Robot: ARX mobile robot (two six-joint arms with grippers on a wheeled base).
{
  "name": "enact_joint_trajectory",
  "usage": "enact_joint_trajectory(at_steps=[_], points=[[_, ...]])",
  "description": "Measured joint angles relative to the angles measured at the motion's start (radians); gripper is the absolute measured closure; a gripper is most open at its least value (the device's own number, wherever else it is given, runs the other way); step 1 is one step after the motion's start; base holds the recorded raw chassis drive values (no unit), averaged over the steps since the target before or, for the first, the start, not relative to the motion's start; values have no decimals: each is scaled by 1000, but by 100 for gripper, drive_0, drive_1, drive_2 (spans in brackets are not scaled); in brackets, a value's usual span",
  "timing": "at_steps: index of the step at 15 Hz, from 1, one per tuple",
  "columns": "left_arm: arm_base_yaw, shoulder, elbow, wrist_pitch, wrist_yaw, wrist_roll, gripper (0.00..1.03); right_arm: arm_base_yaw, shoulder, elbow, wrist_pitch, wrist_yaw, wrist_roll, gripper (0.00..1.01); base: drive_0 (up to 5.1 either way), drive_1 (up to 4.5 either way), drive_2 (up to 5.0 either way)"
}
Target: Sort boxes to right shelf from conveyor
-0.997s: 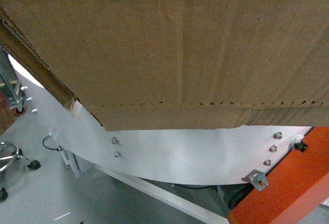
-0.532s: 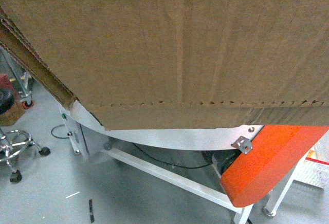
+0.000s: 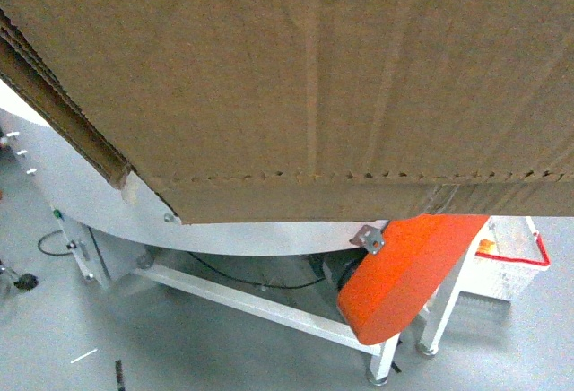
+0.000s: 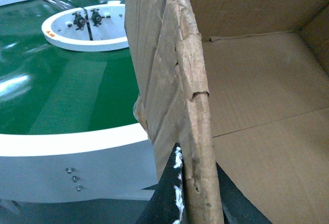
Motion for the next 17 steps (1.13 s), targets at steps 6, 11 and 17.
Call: enact_joint_trajectory(at_steps=[6, 11, 17], points=[[0, 1, 0, 0, 0, 0, 99, 0, 0, 0, 0, 0, 0, 98, -151, -151, -151], [0, 1, 0, 0, 0, 0, 99, 0, 0, 0, 0, 0, 0, 98, -160, -160, -160], [0, 1, 0, 0, 0, 0, 99, 0, 0, 0, 0, 0, 0, 98, -158, -158, -158]])
